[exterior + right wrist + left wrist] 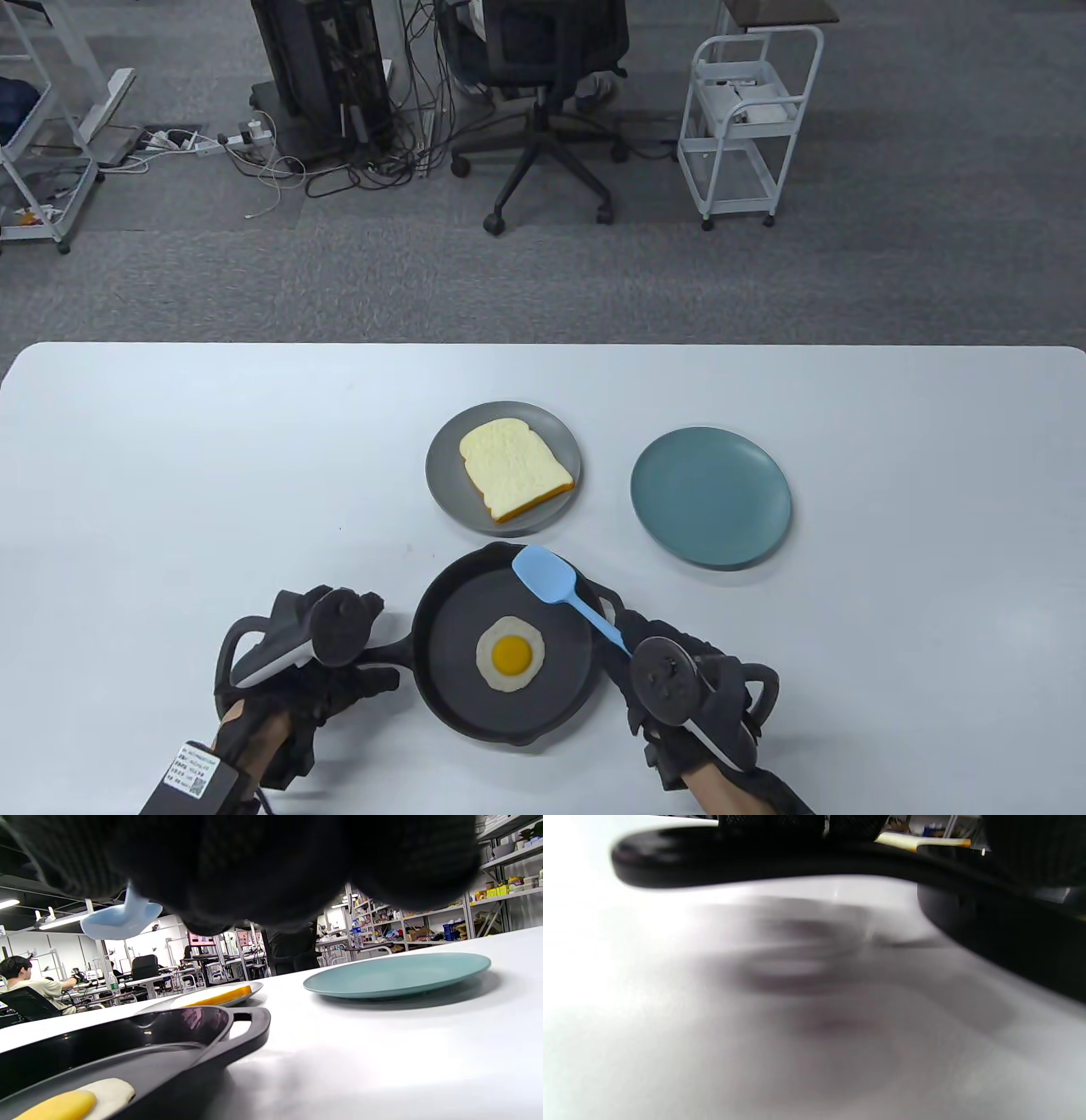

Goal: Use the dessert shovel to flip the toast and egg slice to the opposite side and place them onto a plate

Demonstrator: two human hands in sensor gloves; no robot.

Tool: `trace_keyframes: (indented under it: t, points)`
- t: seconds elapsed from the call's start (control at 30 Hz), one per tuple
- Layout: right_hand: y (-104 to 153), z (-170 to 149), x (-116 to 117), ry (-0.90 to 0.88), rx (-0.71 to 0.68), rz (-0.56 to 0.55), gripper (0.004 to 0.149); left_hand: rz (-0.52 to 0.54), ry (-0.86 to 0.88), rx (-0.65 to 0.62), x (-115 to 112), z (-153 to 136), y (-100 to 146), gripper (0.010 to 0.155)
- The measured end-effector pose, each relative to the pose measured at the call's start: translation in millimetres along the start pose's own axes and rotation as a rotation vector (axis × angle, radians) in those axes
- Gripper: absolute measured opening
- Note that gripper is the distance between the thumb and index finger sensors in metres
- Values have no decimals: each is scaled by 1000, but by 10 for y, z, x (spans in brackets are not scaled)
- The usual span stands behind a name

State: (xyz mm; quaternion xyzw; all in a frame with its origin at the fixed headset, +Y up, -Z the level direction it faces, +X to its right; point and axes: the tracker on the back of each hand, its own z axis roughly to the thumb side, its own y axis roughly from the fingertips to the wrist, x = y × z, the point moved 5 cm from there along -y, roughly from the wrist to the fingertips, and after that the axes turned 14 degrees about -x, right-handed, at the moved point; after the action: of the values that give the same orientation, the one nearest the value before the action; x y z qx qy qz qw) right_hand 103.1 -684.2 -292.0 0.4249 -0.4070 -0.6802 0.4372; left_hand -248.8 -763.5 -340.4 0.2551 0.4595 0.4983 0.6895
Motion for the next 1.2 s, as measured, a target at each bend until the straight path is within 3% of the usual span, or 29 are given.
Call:
trace_keyframes:
  t: [0.2, 0.3, 0.43, 0.6, 0.9, 1.03, 1.2]
  points:
    - [8, -68, 41, -8, 22, 28, 57, 13, -151, 56, -54, 113, -108, 69]
    - [13, -101, 47, -15, 34, 37, 57, 36, -128, 68, -39, 123, -112, 56]
    - [2, -131, 83, -20, 44, 61, 57, -5, -37, 17, -89, 170, -130, 53]
    - [-8, -179, 134, -19, 61, 107, 57, 109, 55, -17, 50, 225, -69, 47]
    - [33, -165, -88, 17, 66, 91, 55, 329, -54, 79, 464, 221, 267, 46]
    - [58, -129, -140, 29, 60, 115, 52, 342, -87, 135, 492, 170, 308, 46]
    - [44, -72, -28, -39, 18, 204, 50, 365, -86, 152, 484, 161, 305, 46]
